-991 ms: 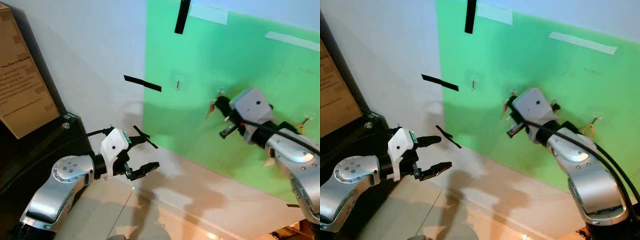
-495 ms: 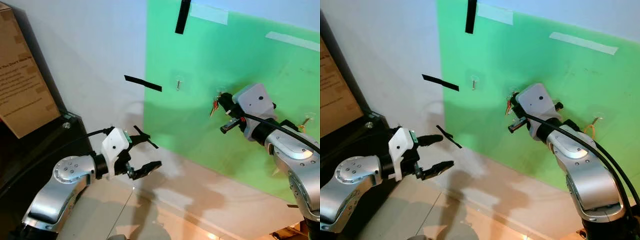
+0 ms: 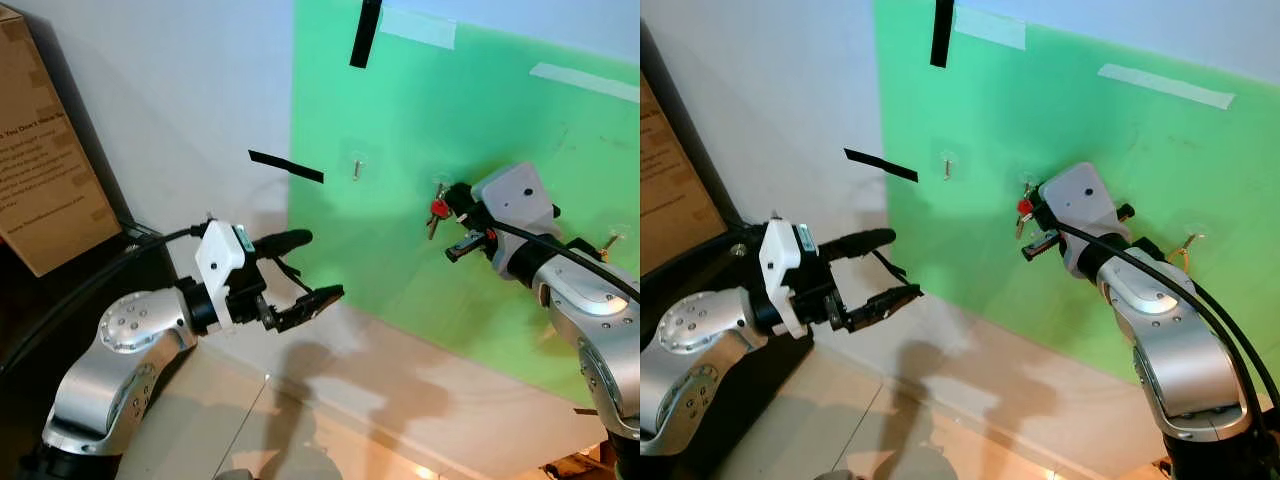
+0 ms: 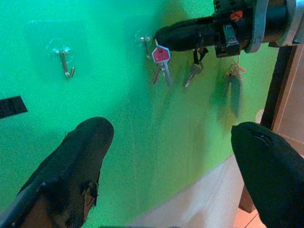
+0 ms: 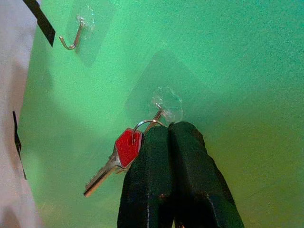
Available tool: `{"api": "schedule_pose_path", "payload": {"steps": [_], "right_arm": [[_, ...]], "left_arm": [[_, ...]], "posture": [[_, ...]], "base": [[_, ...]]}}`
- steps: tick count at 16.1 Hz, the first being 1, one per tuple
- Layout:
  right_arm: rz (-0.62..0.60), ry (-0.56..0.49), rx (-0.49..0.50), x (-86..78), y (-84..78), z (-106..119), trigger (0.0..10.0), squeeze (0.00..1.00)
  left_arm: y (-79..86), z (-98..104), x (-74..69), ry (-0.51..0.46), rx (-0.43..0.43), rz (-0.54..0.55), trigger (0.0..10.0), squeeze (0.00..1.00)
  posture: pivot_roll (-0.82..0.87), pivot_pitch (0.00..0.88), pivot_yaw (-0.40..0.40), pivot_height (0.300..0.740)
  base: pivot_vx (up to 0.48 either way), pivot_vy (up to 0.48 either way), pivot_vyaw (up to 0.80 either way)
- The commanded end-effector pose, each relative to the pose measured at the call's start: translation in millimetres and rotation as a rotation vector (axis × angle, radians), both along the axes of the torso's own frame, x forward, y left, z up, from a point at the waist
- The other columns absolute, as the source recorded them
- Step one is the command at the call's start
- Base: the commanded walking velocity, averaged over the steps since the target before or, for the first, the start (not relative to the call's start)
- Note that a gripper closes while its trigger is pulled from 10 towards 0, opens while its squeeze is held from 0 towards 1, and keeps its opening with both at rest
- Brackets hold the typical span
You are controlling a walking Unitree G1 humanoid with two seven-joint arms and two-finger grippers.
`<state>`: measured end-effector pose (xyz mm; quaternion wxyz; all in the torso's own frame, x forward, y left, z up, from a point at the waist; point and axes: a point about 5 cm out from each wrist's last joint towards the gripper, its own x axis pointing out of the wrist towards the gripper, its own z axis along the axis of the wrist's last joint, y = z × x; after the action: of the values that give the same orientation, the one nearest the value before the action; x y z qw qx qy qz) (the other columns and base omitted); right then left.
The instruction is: Hang keys on a hook
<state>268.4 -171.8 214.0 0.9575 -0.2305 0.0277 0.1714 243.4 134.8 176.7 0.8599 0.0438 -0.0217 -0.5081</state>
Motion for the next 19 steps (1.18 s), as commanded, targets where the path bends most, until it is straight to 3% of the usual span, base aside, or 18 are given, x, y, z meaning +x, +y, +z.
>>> {"api": "schedule_pose_path", "payload": {"steps": [1, 13, 19], "right_arm": [[-0.037, -0.006, 0.007, 2.6, -6.3, 3, 10.0, 0.00], [0.046, 0.075, -0.038, -4.1, 0.0, -10, 10.0, 0.00], [0.090, 0.021, 0.039, -3.2, 3.6, 7, 10.0, 0.00]], "left_arm": [[-1.1, 4, 0.2, -0.011, 0.004, -0.005, 10.0, 0.00], [0.8, 1, 1.6, 0.009, 0.012, 0.007, 10.0, 0.00], [1.3, 0, 1.8, 0.010, 0.015, 0.007, 10.0, 0.00]], "posture": [[0.03, 0.000, -0.050, 0.740], [0.03, 0.000, -0.053, 0.740], [0.03, 0.000, -0.053, 0.740]], "base": [[0.000, 0.000, 0.00], [0.000, 0.000, 0.00], [0.000, 0.000, 0.00]]}}
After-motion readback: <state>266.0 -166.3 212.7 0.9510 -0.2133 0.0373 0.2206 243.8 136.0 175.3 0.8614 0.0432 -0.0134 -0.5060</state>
